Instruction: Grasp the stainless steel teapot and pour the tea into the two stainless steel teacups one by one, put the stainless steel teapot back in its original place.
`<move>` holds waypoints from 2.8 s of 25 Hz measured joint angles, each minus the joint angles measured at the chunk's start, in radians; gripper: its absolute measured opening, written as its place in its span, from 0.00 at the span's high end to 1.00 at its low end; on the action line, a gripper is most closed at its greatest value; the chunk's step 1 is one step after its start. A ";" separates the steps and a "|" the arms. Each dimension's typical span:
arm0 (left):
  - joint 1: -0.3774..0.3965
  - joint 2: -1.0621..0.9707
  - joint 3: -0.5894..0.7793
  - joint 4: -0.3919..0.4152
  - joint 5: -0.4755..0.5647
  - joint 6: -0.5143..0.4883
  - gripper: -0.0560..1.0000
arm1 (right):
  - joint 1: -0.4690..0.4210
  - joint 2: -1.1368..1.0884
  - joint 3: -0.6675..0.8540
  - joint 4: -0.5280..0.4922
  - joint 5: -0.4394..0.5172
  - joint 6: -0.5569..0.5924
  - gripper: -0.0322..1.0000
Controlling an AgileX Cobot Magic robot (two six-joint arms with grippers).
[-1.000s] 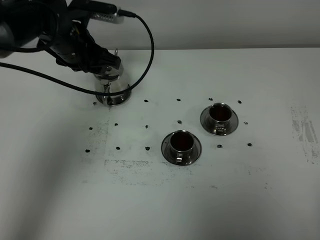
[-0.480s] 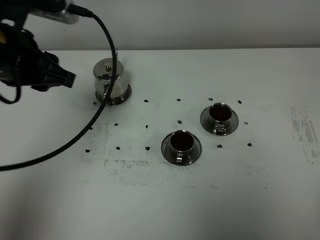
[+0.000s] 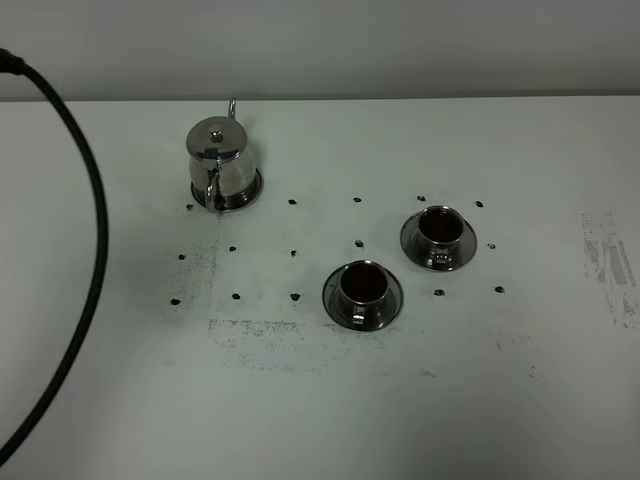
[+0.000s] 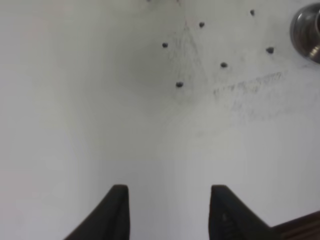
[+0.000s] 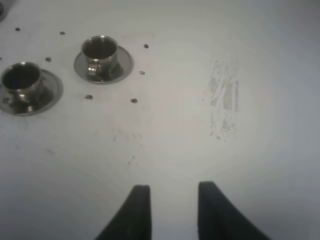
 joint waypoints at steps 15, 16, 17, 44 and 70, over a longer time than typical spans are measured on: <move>0.248 -0.564 0.617 -0.040 -0.090 -0.096 0.61 | 0.000 0.000 0.000 0.000 0.000 0.000 0.75; 0.252 -0.603 0.646 -0.039 -0.097 -0.096 0.61 | 0.000 0.000 0.000 0.000 0.000 0.000 0.75; 0.254 -0.635 0.671 -0.034 -0.104 -0.096 0.61 | 0.000 0.000 0.000 0.000 0.000 0.000 0.75; 0.264 -1.022 0.763 -0.024 -0.126 -0.092 0.61 | 0.000 0.000 0.000 0.000 0.000 0.000 0.75; 0.264 -1.022 0.763 -0.024 -0.126 -0.092 0.61 | 0.000 0.000 0.000 0.000 0.001 0.000 0.75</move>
